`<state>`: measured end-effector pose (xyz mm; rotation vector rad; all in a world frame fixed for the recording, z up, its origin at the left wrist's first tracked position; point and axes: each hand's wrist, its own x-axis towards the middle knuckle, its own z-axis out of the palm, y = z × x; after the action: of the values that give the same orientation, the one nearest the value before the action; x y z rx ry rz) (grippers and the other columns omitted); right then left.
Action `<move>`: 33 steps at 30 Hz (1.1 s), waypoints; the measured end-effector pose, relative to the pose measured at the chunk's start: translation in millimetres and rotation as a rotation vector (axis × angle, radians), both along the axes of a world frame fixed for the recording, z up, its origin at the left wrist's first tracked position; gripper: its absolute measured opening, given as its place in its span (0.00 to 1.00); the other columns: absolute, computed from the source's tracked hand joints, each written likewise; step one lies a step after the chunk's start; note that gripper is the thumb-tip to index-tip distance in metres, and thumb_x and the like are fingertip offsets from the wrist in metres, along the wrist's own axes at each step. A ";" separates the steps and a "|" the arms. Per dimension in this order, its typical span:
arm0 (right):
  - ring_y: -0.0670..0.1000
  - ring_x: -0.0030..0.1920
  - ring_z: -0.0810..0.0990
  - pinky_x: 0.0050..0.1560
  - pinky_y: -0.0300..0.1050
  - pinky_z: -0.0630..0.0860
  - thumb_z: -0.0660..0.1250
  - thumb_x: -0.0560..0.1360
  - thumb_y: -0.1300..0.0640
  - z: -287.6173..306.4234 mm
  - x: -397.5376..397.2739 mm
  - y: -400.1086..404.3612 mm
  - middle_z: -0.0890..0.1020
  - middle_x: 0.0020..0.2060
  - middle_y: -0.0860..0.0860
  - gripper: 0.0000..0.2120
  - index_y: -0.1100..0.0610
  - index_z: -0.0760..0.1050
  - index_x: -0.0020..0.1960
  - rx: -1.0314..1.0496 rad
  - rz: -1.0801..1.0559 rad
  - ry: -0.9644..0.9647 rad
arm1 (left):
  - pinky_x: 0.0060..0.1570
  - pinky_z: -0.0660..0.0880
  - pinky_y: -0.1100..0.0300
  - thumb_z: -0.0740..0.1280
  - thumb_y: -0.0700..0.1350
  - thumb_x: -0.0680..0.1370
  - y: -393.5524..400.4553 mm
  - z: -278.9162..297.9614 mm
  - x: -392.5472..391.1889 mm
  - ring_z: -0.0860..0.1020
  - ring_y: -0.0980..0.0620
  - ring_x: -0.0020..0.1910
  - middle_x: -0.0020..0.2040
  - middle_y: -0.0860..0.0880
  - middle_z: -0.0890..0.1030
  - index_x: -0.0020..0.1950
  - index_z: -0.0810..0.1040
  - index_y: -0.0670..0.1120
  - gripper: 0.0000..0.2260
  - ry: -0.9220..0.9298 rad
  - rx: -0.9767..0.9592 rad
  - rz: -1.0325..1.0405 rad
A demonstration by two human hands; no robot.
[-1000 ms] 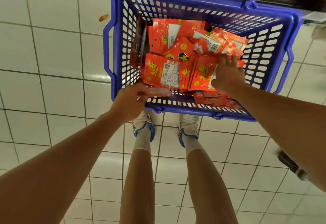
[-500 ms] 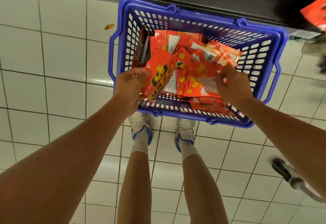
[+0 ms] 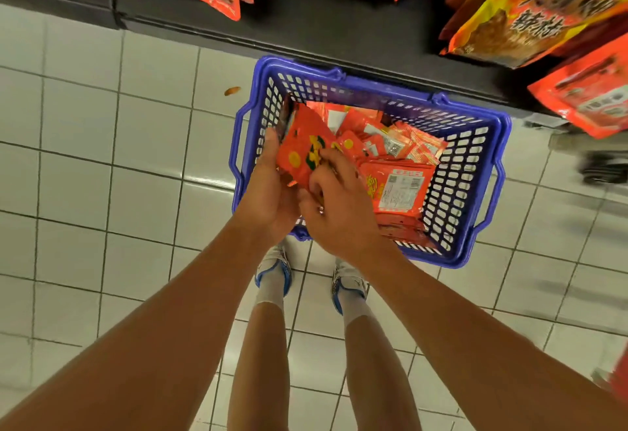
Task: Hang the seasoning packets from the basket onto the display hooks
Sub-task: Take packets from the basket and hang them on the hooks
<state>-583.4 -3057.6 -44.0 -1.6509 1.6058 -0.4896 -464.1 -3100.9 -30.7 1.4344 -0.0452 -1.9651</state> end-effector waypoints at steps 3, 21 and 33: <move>0.57 0.66 0.74 0.66 0.56 0.70 0.63 0.76 0.51 20.8 0.4 -5.4 0.76 0.67 0.57 0.12 0.59 0.77 0.48 -0.026 0.049 0.066 | 0.65 0.76 0.41 0.56 0.60 0.84 0.0 22.8 0.1 0.78 0.40 0.68 0.69 0.40 0.78 0.74 0.72 0.47 0.24 0.001 -0.090 -0.101; 0.41 0.37 0.79 0.42 0.41 0.75 0.71 0.68 0.36 323.7 -42.6 -107.4 0.86 0.39 0.48 0.10 0.41 0.83 0.43 0.058 -0.378 -0.428 | 0.40 0.83 0.54 0.72 0.41 0.77 -68.6 328.3 26.6 0.86 0.48 0.41 0.47 0.43 0.87 0.54 0.83 0.43 0.07 -0.199 -0.373 -0.022; 0.50 0.40 0.78 0.44 0.54 0.78 0.77 0.65 0.44 664.2 -58.1 -147.8 0.84 0.35 0.43 0.08 0.46 0.85 0.41 -0.448 -0.410 -0.704 | 0.40 0.83 0.53 0.70 0.38 0.72 -117.1 651.5 86.3 0.86 0.49 0.40 0.44 0.46 0.87 0.50 0.84 0.46 0.09 -0.199 -0.929 0.067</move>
<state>-641.5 -3205.4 620.2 -1.2059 1.3264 -1.5413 -377.8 -3218.0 620.8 0.9577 -0.8647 -1.4068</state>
